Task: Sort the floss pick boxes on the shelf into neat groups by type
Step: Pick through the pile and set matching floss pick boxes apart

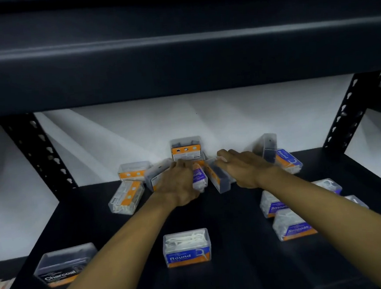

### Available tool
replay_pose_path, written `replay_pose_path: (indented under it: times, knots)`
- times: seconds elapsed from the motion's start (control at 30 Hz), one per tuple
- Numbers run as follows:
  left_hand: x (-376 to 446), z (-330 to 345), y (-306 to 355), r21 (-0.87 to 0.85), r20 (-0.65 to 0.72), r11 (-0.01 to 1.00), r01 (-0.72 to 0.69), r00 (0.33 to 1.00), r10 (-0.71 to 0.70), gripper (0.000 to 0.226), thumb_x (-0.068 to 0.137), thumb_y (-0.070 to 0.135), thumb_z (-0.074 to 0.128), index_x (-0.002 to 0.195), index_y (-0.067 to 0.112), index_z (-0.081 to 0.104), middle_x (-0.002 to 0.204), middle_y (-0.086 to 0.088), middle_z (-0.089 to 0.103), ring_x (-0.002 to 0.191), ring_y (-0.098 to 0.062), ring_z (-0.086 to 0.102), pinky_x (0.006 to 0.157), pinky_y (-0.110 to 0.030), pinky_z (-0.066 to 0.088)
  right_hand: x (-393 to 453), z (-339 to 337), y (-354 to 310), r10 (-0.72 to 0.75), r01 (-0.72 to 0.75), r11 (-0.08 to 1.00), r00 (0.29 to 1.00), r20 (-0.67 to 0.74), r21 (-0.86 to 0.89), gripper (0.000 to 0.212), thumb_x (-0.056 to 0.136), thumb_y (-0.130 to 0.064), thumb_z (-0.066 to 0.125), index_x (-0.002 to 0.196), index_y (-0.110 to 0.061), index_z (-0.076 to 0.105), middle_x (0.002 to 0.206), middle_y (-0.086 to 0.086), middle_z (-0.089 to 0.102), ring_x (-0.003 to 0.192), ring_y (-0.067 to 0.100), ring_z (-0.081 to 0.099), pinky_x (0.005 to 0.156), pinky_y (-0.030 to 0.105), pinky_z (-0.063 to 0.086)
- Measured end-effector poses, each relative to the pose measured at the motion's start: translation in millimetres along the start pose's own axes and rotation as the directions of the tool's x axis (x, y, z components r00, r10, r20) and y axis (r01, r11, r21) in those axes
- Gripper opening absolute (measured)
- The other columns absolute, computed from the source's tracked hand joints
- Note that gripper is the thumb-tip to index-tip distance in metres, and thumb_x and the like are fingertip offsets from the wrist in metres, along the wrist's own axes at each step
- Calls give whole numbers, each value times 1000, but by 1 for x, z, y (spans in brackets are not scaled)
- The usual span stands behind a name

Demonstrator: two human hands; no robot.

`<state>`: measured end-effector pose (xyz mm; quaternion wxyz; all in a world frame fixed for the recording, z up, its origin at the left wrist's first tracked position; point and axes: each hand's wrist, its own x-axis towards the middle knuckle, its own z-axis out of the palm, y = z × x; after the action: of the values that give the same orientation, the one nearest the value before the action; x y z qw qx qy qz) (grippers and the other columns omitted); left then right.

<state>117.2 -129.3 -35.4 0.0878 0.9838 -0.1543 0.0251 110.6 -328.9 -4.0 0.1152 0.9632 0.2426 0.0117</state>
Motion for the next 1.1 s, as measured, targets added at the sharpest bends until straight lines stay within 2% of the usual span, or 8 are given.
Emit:
replay_pose_path:
  times: [0.3,0.43,0.53,0.63,0.77,0.93,1.03,1.1]
  knots:
    - [-33,-32,-14,-162,5,984,80,997,-80,96,76,57,68,153,42,13,131,-3,44,119,-28,53,96,-36,47,15,11,3,-163,158,983,985,-56,-90,110,74,0,69,149,-40,-1,154,4,14,117,28,43,85,40,48]
    - [-40,-36,-26,-405,-57,910,88,991,-122,70,81,44,69,143,43,37,132,3,38,110,-21,58,98,-33,49,19,12,1,-236,229,962,971,-36,-151,96,84,-5,59,148,-45,0,150,3,21,112,27,43,81,37,42]
    - [-42,-36,-31,-546,-96,833,85,982,-164,40,80,44,73,116,34,57,126,5,51,100,-12,63,90,-31,55,22,16,4,-229,225,957,974,0,-186,83,85,-10,61,148,-38,15,137,7,38,111,27,46,79,37,44]
    - [-44,-37,-32,-688,-35,704,174,962,-272,38,80,44,78,105,25,57,97,6,69,82,-12,70,69,-27,59,21,12,7,-229,222,953,973,-7,-208,60,85,-14,61,137,-28,35,133,7,43,108,26,47,79,37,47]
    - [-44,-31,-35,-831,64,500,244,934,-351,40,78,42,79,105,19,60,96,-1,75,84,-19,73,77,-45,61,14,7,7,-257,234,949,963,-87,-212,60,84,-14,64,137,-25,38,142,6,37,114,26,46,80,37,46]
    - [-48,-33,-33,-917,125,298,265,901,-417,23,81,29,69,100,19,75,90,1,79,83,-21,75,81,-46,61,8,-5,9,-266,240,957,950,-165,-162,56,80,-4,62,131,-20,46,141,4,43,125,25,42,87,38,48]
    - [-50,-36,-32,-958,158,148,245,884,-439,20,85,20,59,97,17,75,94,-1,79,85,-19,76,84,-43,58,1,-17,12,-180,176,983,976,-121,-42,54,82,-6,60,132,-21,45,147,0,39,136,20,34,102,37,41]
    - [-52,-37,-33,-968,178,63,243,840,-512,19,88,21,58,100,15,71,88,-4,78,76,-20,75,76,-40,59,-4,-26,14,-119,126,990,988,-102,65,49,84,-12,60,130,-21,48,141,0,47,130,20,41,101,39,41]
